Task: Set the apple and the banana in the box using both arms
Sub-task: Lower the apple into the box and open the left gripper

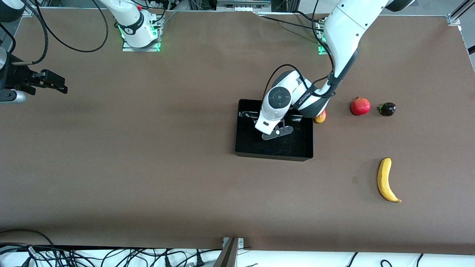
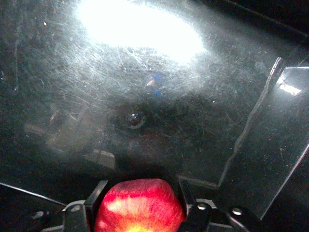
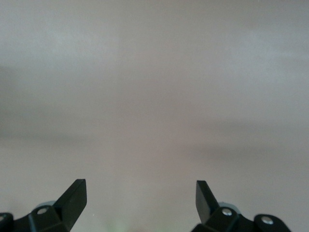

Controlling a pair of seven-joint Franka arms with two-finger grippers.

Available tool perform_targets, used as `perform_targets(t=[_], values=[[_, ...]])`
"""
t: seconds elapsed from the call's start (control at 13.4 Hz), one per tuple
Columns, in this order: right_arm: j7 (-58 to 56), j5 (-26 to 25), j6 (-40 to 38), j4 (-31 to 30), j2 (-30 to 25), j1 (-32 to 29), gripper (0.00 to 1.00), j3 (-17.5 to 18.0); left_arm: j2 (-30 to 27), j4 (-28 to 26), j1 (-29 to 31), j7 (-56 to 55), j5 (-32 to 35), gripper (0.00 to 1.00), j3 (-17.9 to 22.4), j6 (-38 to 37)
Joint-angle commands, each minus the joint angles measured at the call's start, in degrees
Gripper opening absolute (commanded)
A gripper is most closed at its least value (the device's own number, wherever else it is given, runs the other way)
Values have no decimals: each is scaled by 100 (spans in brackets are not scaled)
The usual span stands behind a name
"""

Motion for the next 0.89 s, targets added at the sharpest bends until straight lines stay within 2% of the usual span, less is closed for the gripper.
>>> perform_targets(t=[0.0, 0.15, 0.22, 0.45, 0.6, 0.82], values=[[159, 18, -66, 125, -36, -133, 100, 70, 0, 70, 4, -143, 135, 67, -37, -12], [380, 10, -14, 133, -19, -142, 100, 70, -43, 96, 39, -126, 135, 93, -28, -65], [293, 18, -57, 133, -19, -142, 100, 70, -96, 175, 66, -143, 83, 100, -20, -100], [345, 27, 13, 125, -1, -142, 100, 70, -167, 858, 154, -152, 39, 100, 33, -1063], [372, 27, -40, 125, -36, -142, 100, 79, -367, 1220, 206, -135, 12, 100, 225, -1689], [372, 27, -31, 125, -19, -133, 100, 105, -772, 1256, 758, 128, -129, 100, 367, -1770]])
